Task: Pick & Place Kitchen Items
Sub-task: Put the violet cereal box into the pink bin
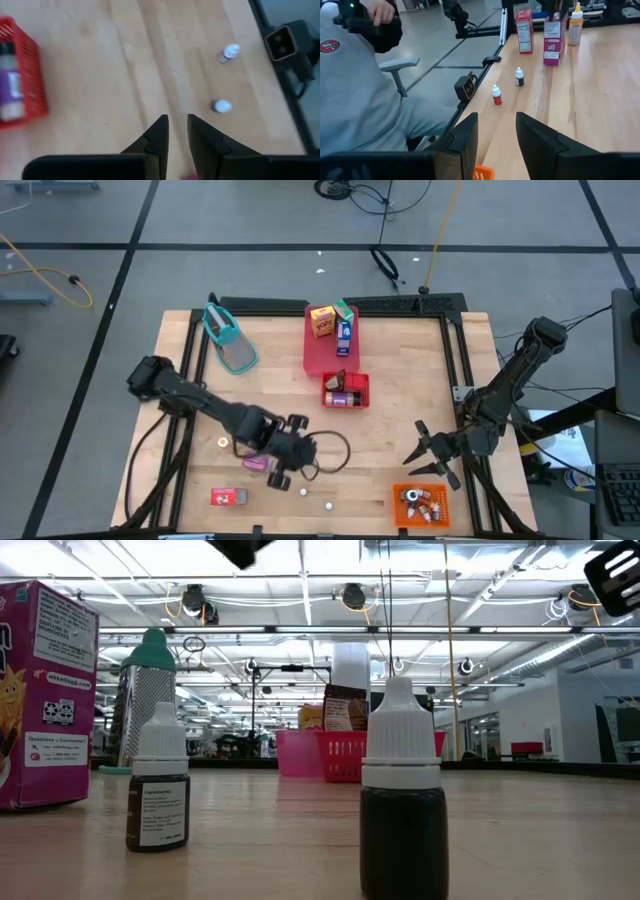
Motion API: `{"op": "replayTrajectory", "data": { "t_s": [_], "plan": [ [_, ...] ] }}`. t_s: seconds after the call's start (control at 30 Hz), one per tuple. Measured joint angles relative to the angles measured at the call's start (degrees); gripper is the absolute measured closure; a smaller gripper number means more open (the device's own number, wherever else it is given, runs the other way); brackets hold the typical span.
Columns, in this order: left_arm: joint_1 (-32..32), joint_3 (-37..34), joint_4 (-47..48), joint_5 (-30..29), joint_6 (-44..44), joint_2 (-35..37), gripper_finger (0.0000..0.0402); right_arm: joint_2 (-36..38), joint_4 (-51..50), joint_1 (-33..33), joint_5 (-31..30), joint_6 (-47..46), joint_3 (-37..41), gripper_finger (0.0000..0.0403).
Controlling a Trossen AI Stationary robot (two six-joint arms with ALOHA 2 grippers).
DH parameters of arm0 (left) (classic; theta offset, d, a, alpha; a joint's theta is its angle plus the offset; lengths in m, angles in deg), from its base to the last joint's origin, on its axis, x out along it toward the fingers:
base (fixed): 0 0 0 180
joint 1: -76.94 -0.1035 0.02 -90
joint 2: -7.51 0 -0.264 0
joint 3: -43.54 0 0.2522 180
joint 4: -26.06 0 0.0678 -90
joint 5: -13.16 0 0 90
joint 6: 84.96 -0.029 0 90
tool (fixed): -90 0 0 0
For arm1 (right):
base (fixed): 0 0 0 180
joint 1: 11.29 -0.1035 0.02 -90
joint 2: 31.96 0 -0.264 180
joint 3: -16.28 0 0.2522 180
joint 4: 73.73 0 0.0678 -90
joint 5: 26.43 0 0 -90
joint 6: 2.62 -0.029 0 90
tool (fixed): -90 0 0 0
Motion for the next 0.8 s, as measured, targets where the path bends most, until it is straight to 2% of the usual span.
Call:
{"op": "replayTrajectory", "data": {
  "t_s": [0.33,0.8],
  "plan": [
    [7.12,0.00,5.40,-6.44,16.66,0.00,0.0329,0.00,0.58,0.12,-0.03,2.56,0.00,0.0279],
    [12.88,0.00,11.19,-6.95,36.51,0.00,0.0329,0.00,0.66,0.16,-0.16,8.09,0.00,0.0279]
  ]
}}
